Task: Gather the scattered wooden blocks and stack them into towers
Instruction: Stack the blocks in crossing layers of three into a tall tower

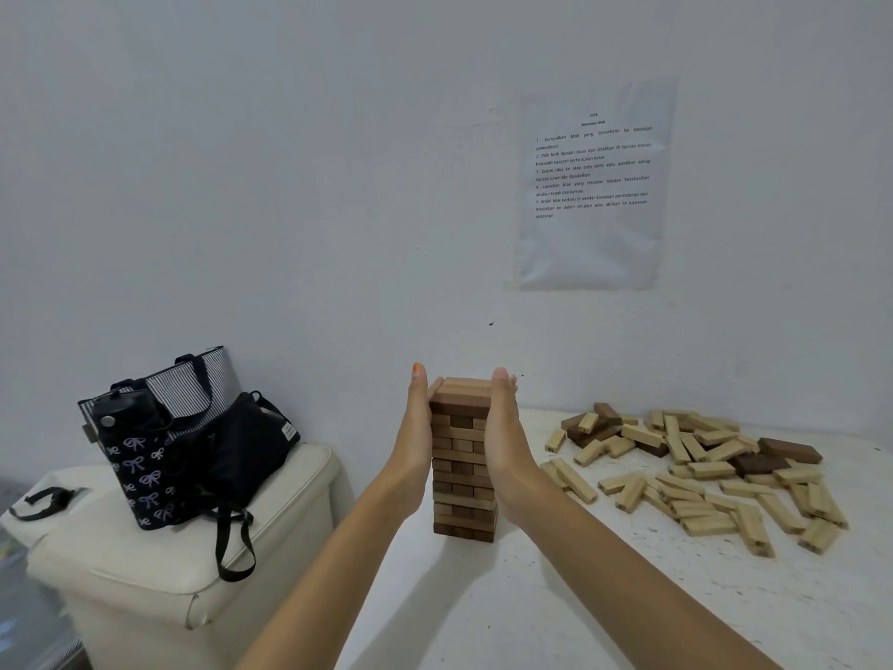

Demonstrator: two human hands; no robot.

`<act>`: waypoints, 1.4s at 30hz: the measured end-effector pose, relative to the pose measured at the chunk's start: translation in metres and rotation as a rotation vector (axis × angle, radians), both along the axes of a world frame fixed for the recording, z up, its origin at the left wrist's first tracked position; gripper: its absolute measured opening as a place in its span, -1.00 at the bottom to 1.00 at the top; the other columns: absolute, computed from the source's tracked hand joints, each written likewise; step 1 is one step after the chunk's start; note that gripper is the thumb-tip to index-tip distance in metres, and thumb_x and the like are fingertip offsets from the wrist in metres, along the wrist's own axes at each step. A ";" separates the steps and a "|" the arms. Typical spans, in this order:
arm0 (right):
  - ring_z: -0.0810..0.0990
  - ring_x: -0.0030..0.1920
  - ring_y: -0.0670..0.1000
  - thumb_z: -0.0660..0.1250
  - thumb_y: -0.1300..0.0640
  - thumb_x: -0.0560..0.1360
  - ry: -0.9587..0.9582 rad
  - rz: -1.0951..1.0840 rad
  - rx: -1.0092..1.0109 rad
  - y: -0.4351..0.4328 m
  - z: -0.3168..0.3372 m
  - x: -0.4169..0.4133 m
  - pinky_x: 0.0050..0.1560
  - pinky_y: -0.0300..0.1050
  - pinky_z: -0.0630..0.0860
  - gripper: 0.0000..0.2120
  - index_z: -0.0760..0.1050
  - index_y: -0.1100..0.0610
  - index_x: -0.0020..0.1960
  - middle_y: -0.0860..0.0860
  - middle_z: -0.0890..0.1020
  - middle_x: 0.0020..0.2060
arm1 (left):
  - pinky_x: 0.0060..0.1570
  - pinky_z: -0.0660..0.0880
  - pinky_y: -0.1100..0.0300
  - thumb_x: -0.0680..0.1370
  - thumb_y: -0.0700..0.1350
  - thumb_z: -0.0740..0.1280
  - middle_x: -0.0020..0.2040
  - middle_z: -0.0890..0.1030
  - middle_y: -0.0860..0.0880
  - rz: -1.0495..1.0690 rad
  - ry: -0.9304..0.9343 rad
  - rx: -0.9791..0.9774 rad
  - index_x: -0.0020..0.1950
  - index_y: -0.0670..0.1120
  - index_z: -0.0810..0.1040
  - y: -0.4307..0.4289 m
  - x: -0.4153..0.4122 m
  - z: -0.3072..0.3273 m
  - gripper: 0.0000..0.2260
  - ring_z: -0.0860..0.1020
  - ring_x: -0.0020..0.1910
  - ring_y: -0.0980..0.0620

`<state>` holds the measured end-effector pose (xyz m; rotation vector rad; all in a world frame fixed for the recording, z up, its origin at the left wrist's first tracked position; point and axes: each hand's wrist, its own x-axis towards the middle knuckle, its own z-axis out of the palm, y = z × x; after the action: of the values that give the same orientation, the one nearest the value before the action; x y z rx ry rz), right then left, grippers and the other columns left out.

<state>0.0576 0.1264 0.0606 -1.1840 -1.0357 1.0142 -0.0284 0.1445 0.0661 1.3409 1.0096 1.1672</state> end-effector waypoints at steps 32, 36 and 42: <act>0.59 -0.02 -0.02 0.20 0.39 0.50 -0.256 -0.505 0.095 -0.070 0.020 0.209 0.06 -0.05 0.54 -0.65 0.60 -0.02 -0.11 -0.02 0.65 -0.05 | 0.19 0.19 0.50 0.59 -0.15 0.23 0.34 0.42 0.09 -0.072 0.505 0.757 0.33 -0.03 0.45 -0.052 0.128 0.010 -0.70 0.31 0.35 0.17; 0.57 -0.06 -0.02 0.27 0.34 0.52 -0.321 -0.534 0.025 -0.057 0.000 0.236 -0.20 -0.32 0.43 -0.74 0.61 0.02 -0.11 0.01 0.65 -0.06 | 0.04 0.37 0.50 0.55 -0.20 0.29 0.07 0.51 0.12 -0.120 0.464 0.555 0.21 -0.10 0.54 -0.029 0.151 -0.016 -0.77 0.46 0.02 0.32; 0.59 -0.06 -0.02 0.37 0.31 0.50 -0.494 -0.418 -0.051 -0.018 -0.031 0.259 -0.21 -0.31 0.44 -0.84 0.62 0.06 -0.12 0.01 0.65 -0.07 | 0.16 0.49 0.12 0.48 -0.29 0.32 0.02 0.61 0.05 -0.058 0.494 0.392 0.07 -0.09 0.59 0.019 0.179 -0.046 -0.79 0.55 0.05 0.09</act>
<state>0.3163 0.1084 0.0295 -1.6588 -1.0751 0.4277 0.1509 0.1638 0.0205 2.0255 1.1078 1.0449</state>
